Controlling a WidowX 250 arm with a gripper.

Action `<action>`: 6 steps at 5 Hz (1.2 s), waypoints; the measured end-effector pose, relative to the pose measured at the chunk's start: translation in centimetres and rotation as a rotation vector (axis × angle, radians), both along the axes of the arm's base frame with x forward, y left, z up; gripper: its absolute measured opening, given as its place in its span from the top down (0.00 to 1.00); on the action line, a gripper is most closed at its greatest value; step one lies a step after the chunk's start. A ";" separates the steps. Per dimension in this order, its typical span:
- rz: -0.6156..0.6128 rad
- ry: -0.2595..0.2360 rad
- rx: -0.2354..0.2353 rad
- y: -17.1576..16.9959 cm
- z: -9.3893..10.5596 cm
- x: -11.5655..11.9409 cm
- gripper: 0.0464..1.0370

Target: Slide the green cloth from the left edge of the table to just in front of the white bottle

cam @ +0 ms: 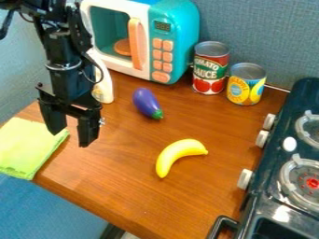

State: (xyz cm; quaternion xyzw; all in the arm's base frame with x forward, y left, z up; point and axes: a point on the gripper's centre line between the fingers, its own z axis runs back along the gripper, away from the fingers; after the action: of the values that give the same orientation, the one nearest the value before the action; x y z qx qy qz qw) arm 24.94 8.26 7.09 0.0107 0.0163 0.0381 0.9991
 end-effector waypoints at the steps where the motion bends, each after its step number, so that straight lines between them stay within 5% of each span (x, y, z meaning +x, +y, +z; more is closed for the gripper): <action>1: 0.003 0.022 -0.007 0.1 -0.6 -0.2 0.04; 3: 0.173 0.104 -0.028 6.9 -2.0 -1.7 0.04; 4: 0.124 0.143 0.018 7.9 -3.1 -2.0 0.04; 5: 0.090 0.233 0.087 8.5 -5.4 -1.4 0.04; 6: 0.066 0.288 0.099 8.9 -5.6 -1.0 0.04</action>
State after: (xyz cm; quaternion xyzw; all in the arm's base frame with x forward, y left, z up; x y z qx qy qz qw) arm 23.95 17.18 1.49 0.0649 0.1578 0.0699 0.9829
